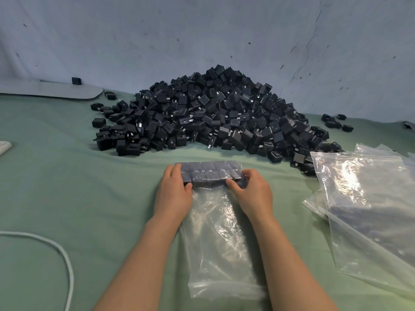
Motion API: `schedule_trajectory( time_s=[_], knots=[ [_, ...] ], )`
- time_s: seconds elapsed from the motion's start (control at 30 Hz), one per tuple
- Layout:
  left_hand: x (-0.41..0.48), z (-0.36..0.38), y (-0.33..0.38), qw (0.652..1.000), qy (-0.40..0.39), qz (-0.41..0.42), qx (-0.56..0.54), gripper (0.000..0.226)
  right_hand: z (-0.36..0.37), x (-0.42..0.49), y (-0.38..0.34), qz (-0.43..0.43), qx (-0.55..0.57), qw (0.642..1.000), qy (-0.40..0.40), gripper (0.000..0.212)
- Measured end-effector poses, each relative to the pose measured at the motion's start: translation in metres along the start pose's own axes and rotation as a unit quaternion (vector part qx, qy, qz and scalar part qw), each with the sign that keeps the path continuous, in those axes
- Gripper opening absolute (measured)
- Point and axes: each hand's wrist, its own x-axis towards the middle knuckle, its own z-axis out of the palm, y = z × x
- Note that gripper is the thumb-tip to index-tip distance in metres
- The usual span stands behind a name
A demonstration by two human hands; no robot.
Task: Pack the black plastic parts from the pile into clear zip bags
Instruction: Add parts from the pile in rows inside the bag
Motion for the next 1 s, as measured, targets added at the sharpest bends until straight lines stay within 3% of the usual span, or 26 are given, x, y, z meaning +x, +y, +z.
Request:
schedule_trajectory(
  time_s=[0.2, 0.4, 0.5, 0.6, 0.73, 1.0],
  knots=[
    [0.001, 0.001, 0.005, 1.0, 0.015, -0.018, 0.006, 0.054, 0.002, 0.002, -0.003, 0.011, -0.012, 1.0, -0.001, 0.052],
    [0.014, 0.004, 0.019, 0.999, -0.014, -0.027, 0.037, 0.045, -0.004, 0.023, -0.013, 0.047, -0.035, 0.997, -0.054, 0.046],
    [0.023, 0.01, 0.026, 0.995, 0.01, 0.016, 0.093, 0.046, -0.008, 0.036, -0.019, 0.041, 0.028, 0.996, -0.073, 0.047],
    [0.033, 0.019, 0.038, 0.979, -0.01, 0.096, 0.177, 0.05, -0.007, 0.049, -0.032, 0.004, 0.089, 0.996, -0.029, 0.045],
    [0.041, 0.031, 0.046, 0.97, -0.058, 0.117, 0.205, 0.047, 0.011, 0.07, -0.046, 0.013, 0.002, 0.998, -0.06, 0.049],
    [0.06, 0.031, 0.04, 0.987, -0.045, 0.087, 0.125, 0.043, 0.037, 0.113, -0.056, 0.102, -0.075, 0.987, -0.095, 0.053]
  ],
)
